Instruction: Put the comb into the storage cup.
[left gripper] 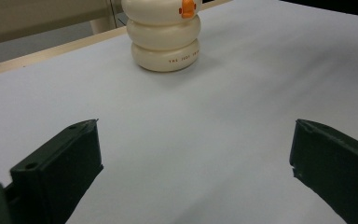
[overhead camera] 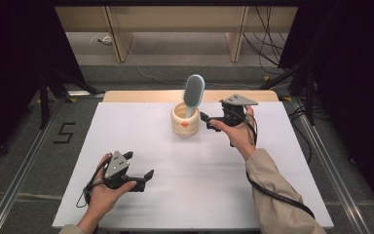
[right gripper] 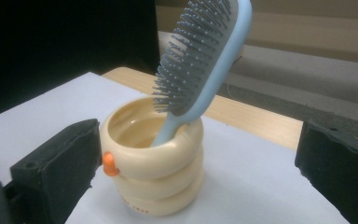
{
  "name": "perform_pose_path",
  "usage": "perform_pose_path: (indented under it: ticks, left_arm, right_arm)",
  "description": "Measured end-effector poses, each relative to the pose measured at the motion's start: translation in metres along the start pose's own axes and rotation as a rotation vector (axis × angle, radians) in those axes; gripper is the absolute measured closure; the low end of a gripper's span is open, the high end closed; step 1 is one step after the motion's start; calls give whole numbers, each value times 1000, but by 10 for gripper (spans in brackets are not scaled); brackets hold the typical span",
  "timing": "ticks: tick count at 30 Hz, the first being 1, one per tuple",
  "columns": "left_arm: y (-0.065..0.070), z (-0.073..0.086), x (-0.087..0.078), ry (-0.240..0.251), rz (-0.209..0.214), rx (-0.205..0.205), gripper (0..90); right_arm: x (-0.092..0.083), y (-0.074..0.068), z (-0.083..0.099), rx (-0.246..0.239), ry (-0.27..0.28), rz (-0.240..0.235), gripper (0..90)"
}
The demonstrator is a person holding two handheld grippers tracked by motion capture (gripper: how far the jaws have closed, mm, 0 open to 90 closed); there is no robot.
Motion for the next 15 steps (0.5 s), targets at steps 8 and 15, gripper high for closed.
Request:
perform_pose_path:
  ticks: [8, 15]
  left_arm:
    - [-1, 0, 0, -2, -5, 0, 16]
    - [-1, 0, 0, -2, -6, -1, 16]
  right_arm:
    - [-11, 4, 9, -13, -23, -10, 14]
    - [-21, 5, 14, -19, -31, -17, 14]
Point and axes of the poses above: each handheld gripper's, and its own axes: x roughly forward along the jaws, z roughly out of its underside, y roughly to its right, the point moved 5 cm from there along x, roughly forward along the jaws, and after that the axes turned 11 degrees about x, right-handed, at the moved point
